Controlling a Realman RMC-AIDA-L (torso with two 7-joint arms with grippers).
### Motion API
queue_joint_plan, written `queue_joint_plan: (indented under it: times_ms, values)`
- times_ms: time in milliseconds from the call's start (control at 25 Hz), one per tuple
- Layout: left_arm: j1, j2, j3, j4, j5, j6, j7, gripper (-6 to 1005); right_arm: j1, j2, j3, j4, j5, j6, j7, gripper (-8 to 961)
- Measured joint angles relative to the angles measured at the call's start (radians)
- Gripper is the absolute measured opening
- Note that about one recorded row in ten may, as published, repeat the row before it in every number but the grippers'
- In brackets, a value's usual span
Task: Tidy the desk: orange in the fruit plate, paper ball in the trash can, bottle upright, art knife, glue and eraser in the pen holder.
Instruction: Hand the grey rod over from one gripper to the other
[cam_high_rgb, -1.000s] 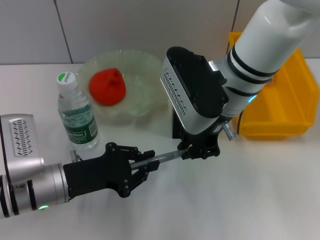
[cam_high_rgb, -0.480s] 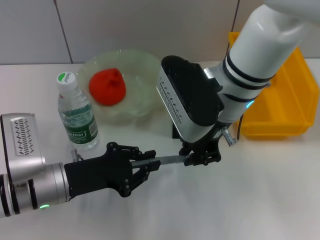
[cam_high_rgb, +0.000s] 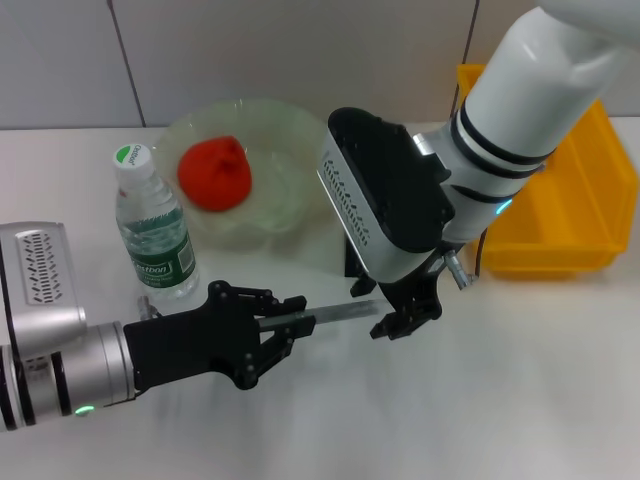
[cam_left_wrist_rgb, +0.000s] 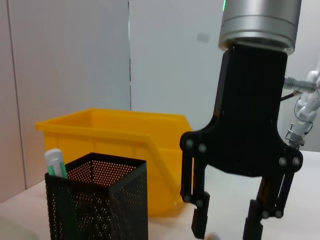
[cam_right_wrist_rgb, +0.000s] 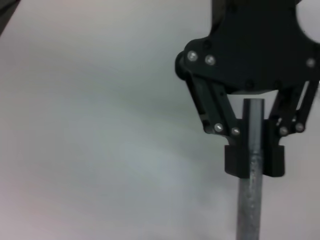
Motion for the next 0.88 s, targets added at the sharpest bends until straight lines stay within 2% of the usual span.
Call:
queue_joint_plan:
  times_ms: [40, 280, 320, 360, 440, 600, 720, 880]
  values:
    - [0.001, 0.000, 0.000, 0.000, -0.001, 0.000, -0.001, 181, -0.009, -0.001, 0.002, -0.017, 0.000, 0.000, -0.001, 471]
    - [0.016, 0.003, -0.002, 0.008, -0.001, 0.005, -0.028, 181, -0.080, -0.006, 0.029, -0.134, 0.000, -0.012, -0.001, 472]
    - [0.022, 0.004, -0.002, 0.012, -0.001, 0.007, -0.037, 181, -0.116, -0.006, 0.058, -0.181, 0.000, -0.022, -0.001, 472]
    - [0.022, 0.004, -0.002, 0.012, -0.001, 0.007, -0.037, 181, -0.116, -0.006, 0.058, -0.181, 0.000, -0.022, -0.001, 472]
    - [0.027, 0.004, -0.003, 0.013, -0.001, 0.012, -0.048, 181, -0.161, -0.006, 0.097, -0.232, 0.008, -0.031, -0.001, 472]
    - [0.038, 0.005, -0.006, 0.014, -0.001, 0.023, -0.066, 182, -0.251, -0.007, 0.191, -0.305, 0.090, -0.038, -0.019, 472]
    - [0.041, 0.005, -0.006, 0.017, -0.001, 0.030, -0.075, 182, -0.324, -0.008, 0.293, -0.297, 0.227, -0.030, -0.097, 472]
    - [0.061, 0.005, -0.006, 0.034, 0.000, 0.061, -0.102, 182, -0.390, -0.010, 0.430, -0.165, 0.438, -0.026, -0.237, 471]
